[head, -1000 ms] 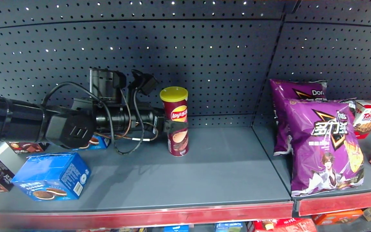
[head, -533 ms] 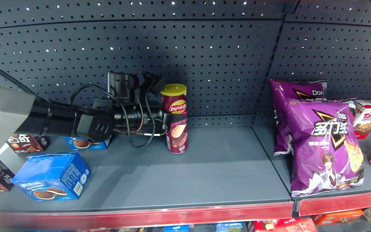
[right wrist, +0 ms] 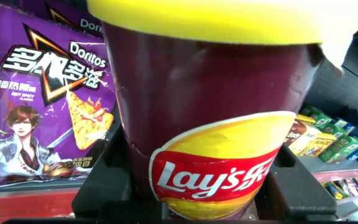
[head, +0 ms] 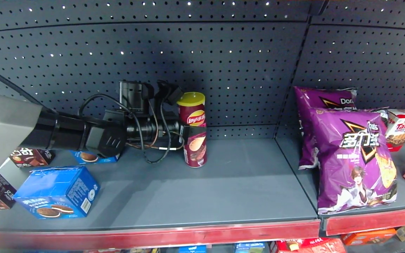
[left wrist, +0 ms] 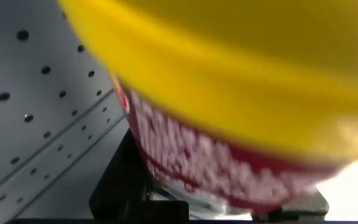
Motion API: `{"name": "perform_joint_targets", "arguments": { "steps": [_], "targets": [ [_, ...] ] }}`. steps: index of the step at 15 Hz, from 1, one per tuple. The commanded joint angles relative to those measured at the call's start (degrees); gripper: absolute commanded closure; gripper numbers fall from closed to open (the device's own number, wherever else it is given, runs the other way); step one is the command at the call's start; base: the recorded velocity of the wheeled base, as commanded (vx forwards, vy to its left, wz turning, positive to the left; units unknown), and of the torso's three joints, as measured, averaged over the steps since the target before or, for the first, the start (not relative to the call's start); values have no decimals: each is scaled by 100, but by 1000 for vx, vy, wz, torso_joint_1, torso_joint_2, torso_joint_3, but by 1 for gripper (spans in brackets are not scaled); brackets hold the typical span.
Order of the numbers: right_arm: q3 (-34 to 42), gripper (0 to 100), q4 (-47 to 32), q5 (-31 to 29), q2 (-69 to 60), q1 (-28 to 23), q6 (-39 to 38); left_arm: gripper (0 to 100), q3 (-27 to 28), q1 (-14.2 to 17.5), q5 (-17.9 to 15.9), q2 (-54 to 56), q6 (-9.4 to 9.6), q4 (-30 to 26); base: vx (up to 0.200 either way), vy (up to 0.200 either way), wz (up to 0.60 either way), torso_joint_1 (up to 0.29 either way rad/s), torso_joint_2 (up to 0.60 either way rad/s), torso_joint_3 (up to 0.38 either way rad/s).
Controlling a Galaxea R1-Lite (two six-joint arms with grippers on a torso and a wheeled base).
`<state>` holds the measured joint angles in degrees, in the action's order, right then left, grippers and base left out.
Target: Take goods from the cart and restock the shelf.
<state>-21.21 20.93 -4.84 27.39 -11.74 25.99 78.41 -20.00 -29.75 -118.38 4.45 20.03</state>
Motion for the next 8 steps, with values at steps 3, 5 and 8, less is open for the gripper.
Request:
{"name": "perform_joint_targets", "arguments": {
  "steps": [3, 5, 8],
  "targets": [
    [-59, 100, -1, 1, -6, 14, -6, 100, -634, 5, -5, 579, 3, -17, 0, 0, 0, 0, 0, 0],
    [-85, 100, 7, 9, -32, 23, -6, 100, -1205, -3, -5, 1072, 3, -43, 0, 0, 0, 0, 0, 0],
    [-155, 100, -1, 36, -59, 31, -15, 100, -1794, -12, -14, 1625, -6, -87, 0, 0, 0, 0, 0, 0]
  ]
}}
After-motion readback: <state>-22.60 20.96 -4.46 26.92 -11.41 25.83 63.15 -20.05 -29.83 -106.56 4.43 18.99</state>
